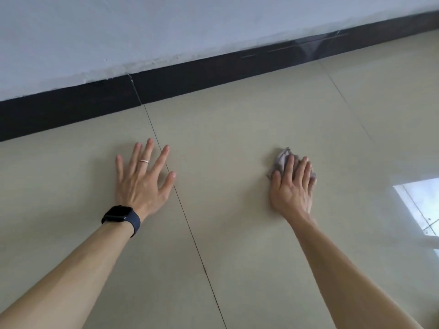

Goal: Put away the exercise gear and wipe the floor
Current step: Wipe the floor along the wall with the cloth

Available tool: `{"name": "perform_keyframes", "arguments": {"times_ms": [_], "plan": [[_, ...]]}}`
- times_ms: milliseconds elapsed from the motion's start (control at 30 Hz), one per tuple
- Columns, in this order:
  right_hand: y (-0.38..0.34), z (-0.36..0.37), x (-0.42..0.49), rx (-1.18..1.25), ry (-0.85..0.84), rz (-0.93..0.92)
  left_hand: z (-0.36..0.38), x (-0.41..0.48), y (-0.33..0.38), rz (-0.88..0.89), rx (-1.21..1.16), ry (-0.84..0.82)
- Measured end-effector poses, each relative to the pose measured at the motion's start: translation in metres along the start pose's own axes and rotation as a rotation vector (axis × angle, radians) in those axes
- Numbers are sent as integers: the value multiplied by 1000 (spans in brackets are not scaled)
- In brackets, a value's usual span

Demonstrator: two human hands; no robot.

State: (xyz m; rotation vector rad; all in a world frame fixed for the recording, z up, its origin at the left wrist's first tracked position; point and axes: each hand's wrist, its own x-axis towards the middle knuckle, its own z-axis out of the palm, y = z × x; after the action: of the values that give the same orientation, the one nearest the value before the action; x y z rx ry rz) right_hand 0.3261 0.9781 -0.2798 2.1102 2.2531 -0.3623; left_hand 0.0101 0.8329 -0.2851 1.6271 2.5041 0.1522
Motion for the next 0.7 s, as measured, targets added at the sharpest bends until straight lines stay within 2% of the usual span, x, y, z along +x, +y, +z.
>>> {"name": "perform_keyframes", "arguments": {"times_ms": [33, 67, 100, 233, 300, 333, 367, 467, 500, 533, 567, 600, 667, 700], "plan": [[-16, 2, 4, 49, -6, 130, -2, 10, -9, -25, 15, -9], [-34, 6, 2, 65, -5, 153, -2, 17, -15, -47, 26, -21], [-51, 11, -7, 48, 19, 59, -2, 22, -19, -62, 30, -32], [-68, 18, -31, -128, -69, -713, 1, 27, -24, -88, -21, -48], [-52, 3, 3, -188, -84, -887, 0, 26, -24, -85, -41, -45], [-44, -3, 24, -223, -63, -855, 0, 25, -25, -88, -44, -45], [-38, -8, 47, -219, -54, -721, 1, 26, -25, -88, -44, -43], [-52, -12, 99, -42, -36, -44, 1, 28, -25, -97, -42, -52], [-68, -7, 103, -5, 4, 107, 1, 30, -26, -99, -41, -56], [-90, -1, 99, 7, 26, 157, 1, 31, -26, -100, -37, -60], [-111, 6, 89, 3, 32, 94, 1, 32, -26, -101, -37, -64], [-130, 11, 73, -14, 3, -82, 1, 32, -26, -98, -39, -64], [-151, 13, 45, -97, -100, -596, -1, 33, -27, -100, -48, -68], [-150, 11, 48, -133, -124, -795, -3, 34, -27, -102, -52, -75]]}}
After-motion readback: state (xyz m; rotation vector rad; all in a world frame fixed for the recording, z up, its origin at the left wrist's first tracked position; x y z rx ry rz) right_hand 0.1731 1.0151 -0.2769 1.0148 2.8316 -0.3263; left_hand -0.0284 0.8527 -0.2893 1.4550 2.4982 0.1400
